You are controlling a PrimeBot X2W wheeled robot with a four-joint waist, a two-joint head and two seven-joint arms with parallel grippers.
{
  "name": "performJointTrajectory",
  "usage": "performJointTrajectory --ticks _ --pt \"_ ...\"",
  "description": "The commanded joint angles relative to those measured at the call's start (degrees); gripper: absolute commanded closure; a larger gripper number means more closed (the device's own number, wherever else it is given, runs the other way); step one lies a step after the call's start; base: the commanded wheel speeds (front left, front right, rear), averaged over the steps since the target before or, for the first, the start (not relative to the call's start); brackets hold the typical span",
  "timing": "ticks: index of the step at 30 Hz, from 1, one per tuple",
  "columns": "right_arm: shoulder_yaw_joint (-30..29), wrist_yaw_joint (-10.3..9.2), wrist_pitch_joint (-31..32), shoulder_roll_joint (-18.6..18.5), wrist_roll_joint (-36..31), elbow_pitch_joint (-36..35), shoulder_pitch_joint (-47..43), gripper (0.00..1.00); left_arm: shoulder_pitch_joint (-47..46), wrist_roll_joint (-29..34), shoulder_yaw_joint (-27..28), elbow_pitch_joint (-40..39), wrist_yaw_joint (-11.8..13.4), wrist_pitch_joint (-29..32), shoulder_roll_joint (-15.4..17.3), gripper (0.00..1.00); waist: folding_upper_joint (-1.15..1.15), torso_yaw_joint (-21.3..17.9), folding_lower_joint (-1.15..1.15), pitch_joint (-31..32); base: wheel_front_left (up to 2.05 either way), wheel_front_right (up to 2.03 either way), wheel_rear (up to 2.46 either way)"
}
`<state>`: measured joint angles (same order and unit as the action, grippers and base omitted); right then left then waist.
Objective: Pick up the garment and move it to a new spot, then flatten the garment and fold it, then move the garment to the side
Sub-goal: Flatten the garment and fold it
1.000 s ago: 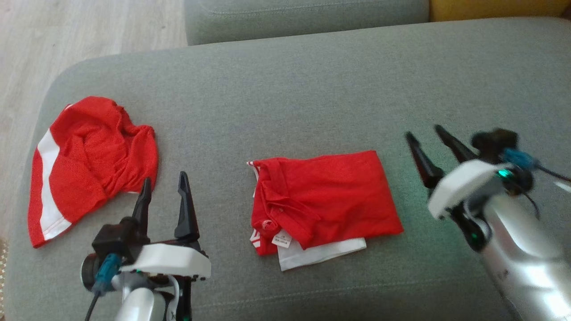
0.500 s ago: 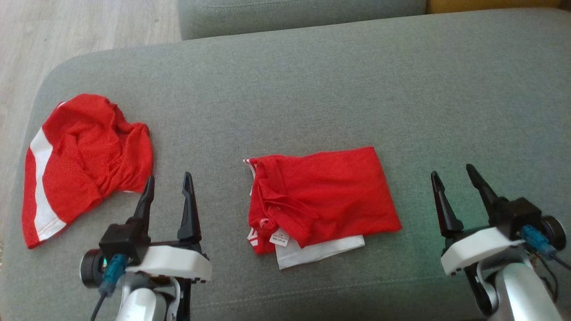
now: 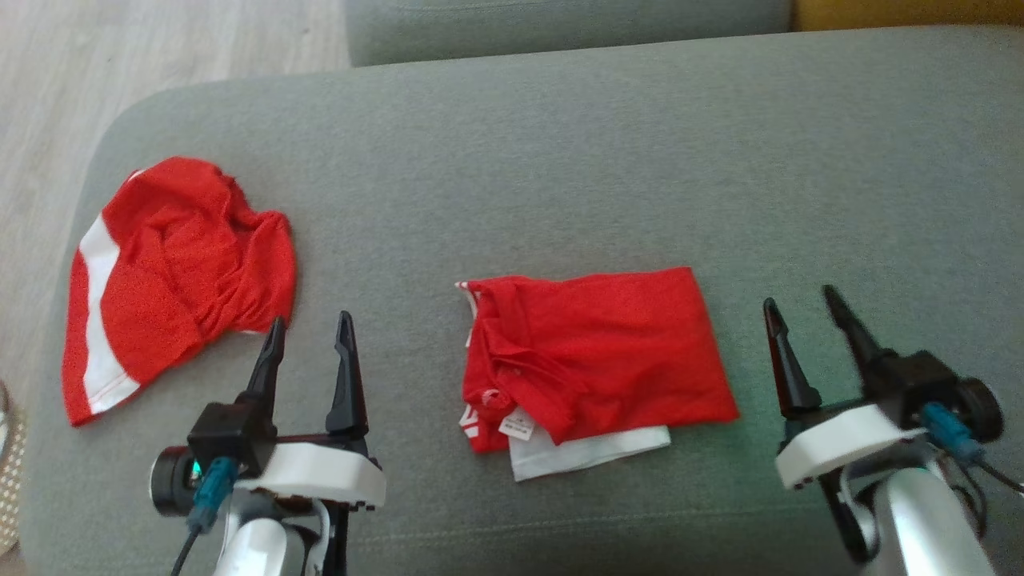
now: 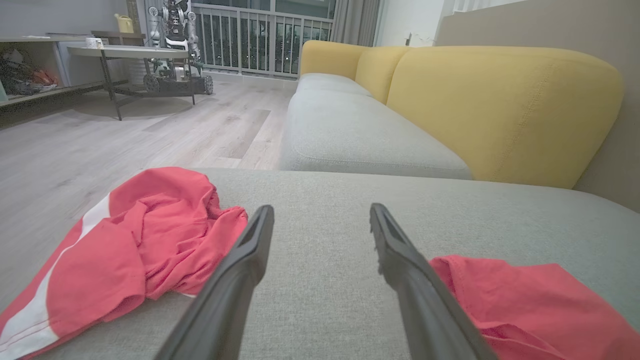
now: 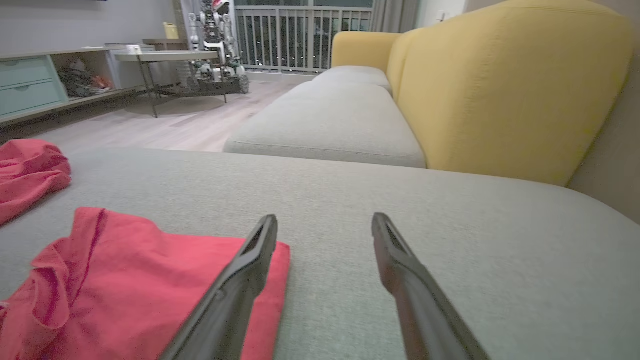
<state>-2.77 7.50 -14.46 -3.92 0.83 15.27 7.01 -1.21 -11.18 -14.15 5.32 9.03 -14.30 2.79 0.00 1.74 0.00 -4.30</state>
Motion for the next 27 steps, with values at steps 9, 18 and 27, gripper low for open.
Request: performJointTrajectory --ticks 9,18,27 --pt "12.32 -0.01 1.59 -0.9 2.27 -0.43 2.25 1.0 -3.04 -0.89 0.67 -1.76 0.59 -0.7 0.09 0.0 0.0 6.37 0.0 -2.84 0.0 0.0 0.0" --pt "18.97 -0.01 3.85 -0.72 3.71 11.83 6.75 1.0 -3.64 -1.29 0.0 -2.16 1.22 -0.7 0.09 0.0 0.0 11.95 0.0 -4.55 0.0 0.0 0.0" --pt "30.55 -0.01 2.2 0.3 9.35 17.58 10.01 1.0 -3.64 -1.65 -0.35 -1.89 1.58 -0.7 0.09 0.0 0.0 13.29 0.0 -4.9 0.0 0.0 0.0"
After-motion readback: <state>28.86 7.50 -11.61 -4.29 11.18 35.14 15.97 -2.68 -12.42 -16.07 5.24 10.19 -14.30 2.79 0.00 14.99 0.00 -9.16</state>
